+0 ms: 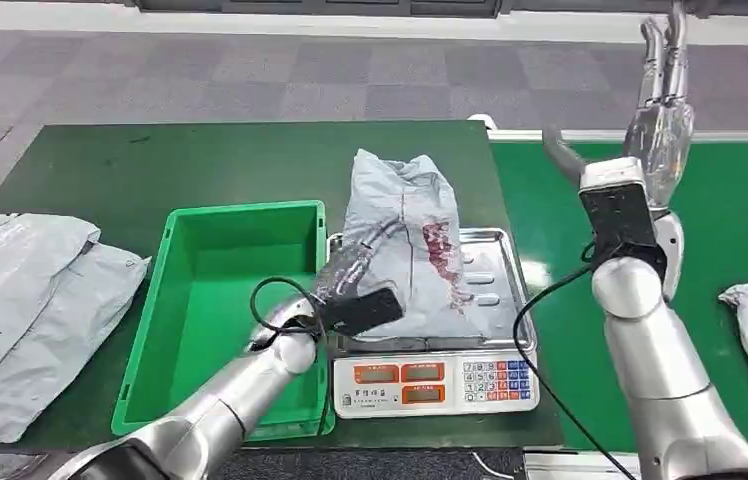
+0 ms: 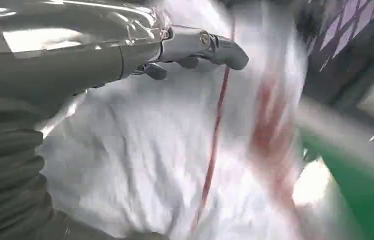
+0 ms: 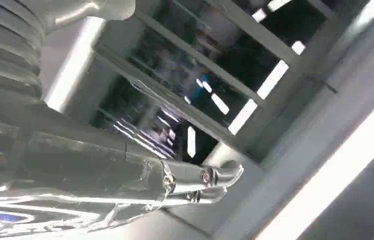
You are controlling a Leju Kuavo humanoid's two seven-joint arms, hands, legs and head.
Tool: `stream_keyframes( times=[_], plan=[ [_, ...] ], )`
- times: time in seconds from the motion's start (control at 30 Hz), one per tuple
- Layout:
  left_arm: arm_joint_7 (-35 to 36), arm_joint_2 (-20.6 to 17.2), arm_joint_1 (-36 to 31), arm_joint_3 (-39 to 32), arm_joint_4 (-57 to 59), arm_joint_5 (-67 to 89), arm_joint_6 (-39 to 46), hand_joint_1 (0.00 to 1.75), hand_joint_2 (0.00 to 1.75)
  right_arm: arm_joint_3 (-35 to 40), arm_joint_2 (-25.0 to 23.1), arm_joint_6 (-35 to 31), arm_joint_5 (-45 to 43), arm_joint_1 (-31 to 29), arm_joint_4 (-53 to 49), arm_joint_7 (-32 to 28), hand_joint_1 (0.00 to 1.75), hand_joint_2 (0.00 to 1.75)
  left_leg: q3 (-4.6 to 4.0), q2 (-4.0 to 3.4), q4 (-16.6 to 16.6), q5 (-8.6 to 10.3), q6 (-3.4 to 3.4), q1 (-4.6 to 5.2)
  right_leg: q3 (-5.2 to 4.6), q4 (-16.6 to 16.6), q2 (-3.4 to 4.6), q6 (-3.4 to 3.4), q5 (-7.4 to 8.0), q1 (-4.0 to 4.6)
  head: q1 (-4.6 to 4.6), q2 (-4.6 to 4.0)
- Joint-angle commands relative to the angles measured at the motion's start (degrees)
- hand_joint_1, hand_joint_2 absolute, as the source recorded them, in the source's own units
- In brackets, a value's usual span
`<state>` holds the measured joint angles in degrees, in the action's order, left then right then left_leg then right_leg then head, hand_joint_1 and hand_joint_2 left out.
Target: Moved the parcel from conveyor to table for the left to box.
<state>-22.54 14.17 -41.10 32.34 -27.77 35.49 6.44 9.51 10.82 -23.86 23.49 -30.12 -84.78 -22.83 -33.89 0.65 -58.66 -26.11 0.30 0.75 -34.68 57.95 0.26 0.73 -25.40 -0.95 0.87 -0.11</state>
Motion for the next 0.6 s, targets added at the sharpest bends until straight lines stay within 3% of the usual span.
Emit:
stream_keyframes(
  times=[0.03,0.1,0.37,0.4,0.43,0.6],
  plan=[
    [14.79,5.22,-7.48,23.54,10.79,14.75,-13.85,0.00,1.75,-12.00,-2.96,3.46,-2.84,14.73,4.26,-8.28,0.00,1.75,0.16,0.50,0.11,0.03,-0.05,-0.17,0.48,-0.31,-0.54,-0.02,-0.05,0.18,0.00,0.00],
    [15.87,4.94,-7.58,23.28,10.68,15.36,-13.20,0.00,1.75,-12.47,-3.78,4.08,-1.14,15.64,1.47,-6.50,0.00,1.75,0.21,0.72,0.20,-0.01,-0.04,-0.09,0.69,-0.33,-0.76,0.13,-0.17,0.08,-0.02,0.00],
    [20.45,4.33,-7.65,21.77,11.82,17.23,-16.84,0.00,1.75,-14.11,-5.82,5.20,1.90,17.45,-0.88,-4.87,0.00,1.75,0.37,0.32,0.31,-0.05,0.12,-0.09,0.80,-0.50,-0.45,0.16,0.00,0.07,0.00,0.00],
    [20.65,4.10,-7.39,20.84,11.56,17.18,-15.44,0.40,1.75,-14.60,-6.30,5.10,2.68,17.82,-1.39,-4.89,0.00,1.75,0.52,0.35,0.14,-0.18,0.22,-0.02,0.93,-0.28,-0.50,0.21,-0.17,0.00,0.00,0.00],
    [20.53,3.87,-7.30,20.29,11.21,17.00,-14.37,1.75,1.75,-14.84,-6.35,5.05,2.95,18.46,-2.16,-4.87,0.00,1.75,0.57,0.24,0.18,-0.18,0.20,-0.02,0.94,-0.31,-0.41,0.19,-0.13,0.00,0.00,0.00],
    [15.88,3.44,-6.15,14.00,8.21,14.44,-3.69,1.75,1.75,-16.50,-5.78,7.09,3.39,19.99,-4.98,-3.93,0.00,1.75,0.69,0.18,0.19,-0.17,0.16,-0.01,1.03,-0.30,-0.32,0.19,-0.15,-0.01,0.00,0.00]
  ],
)
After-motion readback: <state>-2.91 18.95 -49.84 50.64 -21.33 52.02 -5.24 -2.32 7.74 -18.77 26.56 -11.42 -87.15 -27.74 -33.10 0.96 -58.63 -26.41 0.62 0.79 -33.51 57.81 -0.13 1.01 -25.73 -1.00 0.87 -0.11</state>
